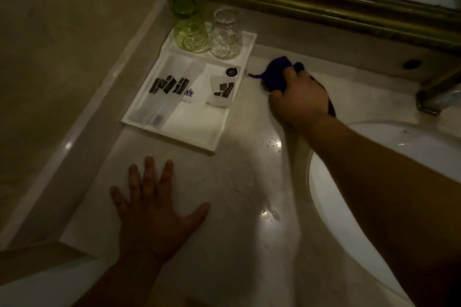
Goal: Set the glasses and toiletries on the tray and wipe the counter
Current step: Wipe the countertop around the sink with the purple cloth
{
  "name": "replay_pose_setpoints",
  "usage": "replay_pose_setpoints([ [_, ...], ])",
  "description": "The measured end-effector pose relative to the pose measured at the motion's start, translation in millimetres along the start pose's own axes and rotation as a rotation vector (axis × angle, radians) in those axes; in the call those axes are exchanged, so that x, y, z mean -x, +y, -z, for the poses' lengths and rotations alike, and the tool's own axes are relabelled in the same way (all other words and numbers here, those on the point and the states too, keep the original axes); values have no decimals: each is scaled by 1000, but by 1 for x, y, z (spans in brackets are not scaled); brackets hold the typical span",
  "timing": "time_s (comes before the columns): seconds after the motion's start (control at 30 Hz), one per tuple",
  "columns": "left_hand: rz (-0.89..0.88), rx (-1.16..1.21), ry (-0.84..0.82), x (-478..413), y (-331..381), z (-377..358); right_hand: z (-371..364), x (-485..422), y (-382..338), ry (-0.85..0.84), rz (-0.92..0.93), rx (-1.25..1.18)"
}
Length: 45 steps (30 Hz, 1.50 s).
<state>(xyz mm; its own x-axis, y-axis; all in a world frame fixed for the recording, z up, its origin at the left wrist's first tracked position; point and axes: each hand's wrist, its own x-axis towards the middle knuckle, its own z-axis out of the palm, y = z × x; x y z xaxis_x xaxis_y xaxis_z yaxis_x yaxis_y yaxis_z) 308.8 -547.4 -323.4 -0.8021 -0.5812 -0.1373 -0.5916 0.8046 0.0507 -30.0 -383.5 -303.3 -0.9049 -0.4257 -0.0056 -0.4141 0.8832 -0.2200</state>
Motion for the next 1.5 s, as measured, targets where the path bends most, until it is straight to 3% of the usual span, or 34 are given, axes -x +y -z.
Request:
replay_pose_setpoints([
  [0.67,-9,20,66,3,-4,-9,-20,124,-51,-45,236,-102],
  [1.17,-51,34,101,3,-8,-16,-25,207,-66,-61,223,-119],
  [1.5,-246,-17,94,15,-7,-19,-18,256,-69,-101,158,-116],
])
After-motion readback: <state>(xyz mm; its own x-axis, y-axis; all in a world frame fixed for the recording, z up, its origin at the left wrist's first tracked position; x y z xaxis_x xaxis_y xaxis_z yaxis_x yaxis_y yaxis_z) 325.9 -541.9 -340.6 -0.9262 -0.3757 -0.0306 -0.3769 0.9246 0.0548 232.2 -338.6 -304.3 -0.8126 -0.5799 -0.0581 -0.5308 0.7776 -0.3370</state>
